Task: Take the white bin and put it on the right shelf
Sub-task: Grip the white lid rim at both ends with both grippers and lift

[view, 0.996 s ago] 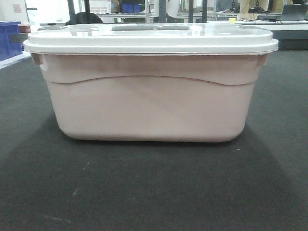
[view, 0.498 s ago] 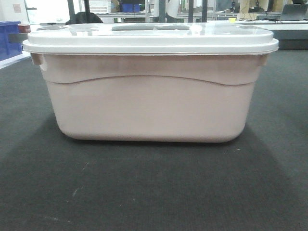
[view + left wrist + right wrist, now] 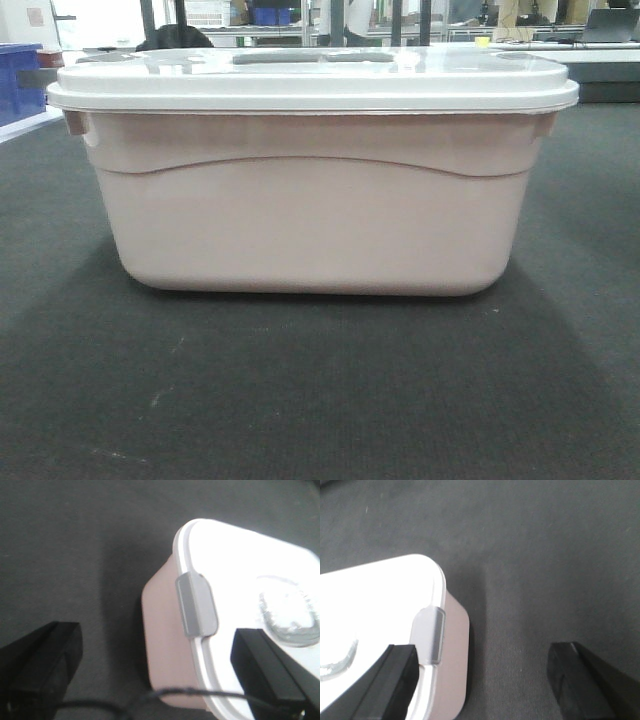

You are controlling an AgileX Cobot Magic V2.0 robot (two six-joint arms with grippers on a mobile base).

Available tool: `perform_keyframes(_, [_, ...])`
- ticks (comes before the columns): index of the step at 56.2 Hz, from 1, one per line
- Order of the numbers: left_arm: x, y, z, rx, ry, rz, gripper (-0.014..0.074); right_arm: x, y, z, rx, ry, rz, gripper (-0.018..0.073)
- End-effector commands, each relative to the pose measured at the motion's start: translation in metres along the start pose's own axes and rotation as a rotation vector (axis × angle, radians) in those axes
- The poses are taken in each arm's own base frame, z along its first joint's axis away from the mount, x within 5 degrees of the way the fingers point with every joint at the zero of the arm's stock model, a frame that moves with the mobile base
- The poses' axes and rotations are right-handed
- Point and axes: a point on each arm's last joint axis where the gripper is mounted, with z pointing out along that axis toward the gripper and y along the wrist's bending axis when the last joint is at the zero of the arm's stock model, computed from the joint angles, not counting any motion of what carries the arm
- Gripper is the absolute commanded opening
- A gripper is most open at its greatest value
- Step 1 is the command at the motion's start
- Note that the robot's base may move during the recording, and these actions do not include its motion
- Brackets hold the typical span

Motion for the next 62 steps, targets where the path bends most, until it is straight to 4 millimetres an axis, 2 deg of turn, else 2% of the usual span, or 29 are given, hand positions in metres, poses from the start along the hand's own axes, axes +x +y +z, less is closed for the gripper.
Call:
perform_keyframes(1, [-0.017, -0.001, -0.006, 0.149, -0.101, -0.009, 0.05, -0.016, -0.006, 0.001, -0.113, -0.044, -0.014, 0.0632])
perform_keyframes(9, [-0.017, 0.021, 0.017, 0.304, -0.076, -0.045, 0.05, -0.022, -0.037, 0.037, -0.282, -0.014, 0.059, 0.0632])
perform_keyframes(17, [-0.016, 0.039, 0.038, 0.458, -0.078, -0.096, 0.05, -0.021, -0.055, 0.075, -0.475, 0.03, 0.117, 0.0632])
perform_keyframes(24, [-0.015, 0.056, 0.053, 0.482, -0.09, -0.169, 0.0501, -0.017, -0.068, 0.103, -0.666, 0.069, 0.173, 0.0632])
perform_keyframes(30, [-0.011, 0.067, 0.064, 0.486, -0.074, -0.21, 0.05, -0.014, -0.074, 0.121, -0.688, 0.081, 0.22, 0.0632])
perform_keyframes(37, [-0.008, 0.06, 0.077, 0.516, -0.044, -0.216, 0.05, -0.009, -0.064, 0.137, -0.727, 0.117, 0.223, 0.0632])
perform_keyframes(42, [-0.006, 0.049, 0.087, 0.547, -0.019, -0.211, 0.05, -0.004, -0.047, 0.144, -0.766, 0.146, 0.198, 0.0632])
perform_keyframes(53, [-0.002, 0.02, 0.105, 0.63, 0.011, -0.205, 0.05, 0.005, -0.017, 0.154, -0.829, 0.201, 0.17, 0.0632])
perform_keyframes(62, [0.004, 0.002, 0.117, 0.663, 0.051, -0.189, 0.05, 0.01, -0.001, 0.159, -0.861, 0.221, 0.161, 0.0632])
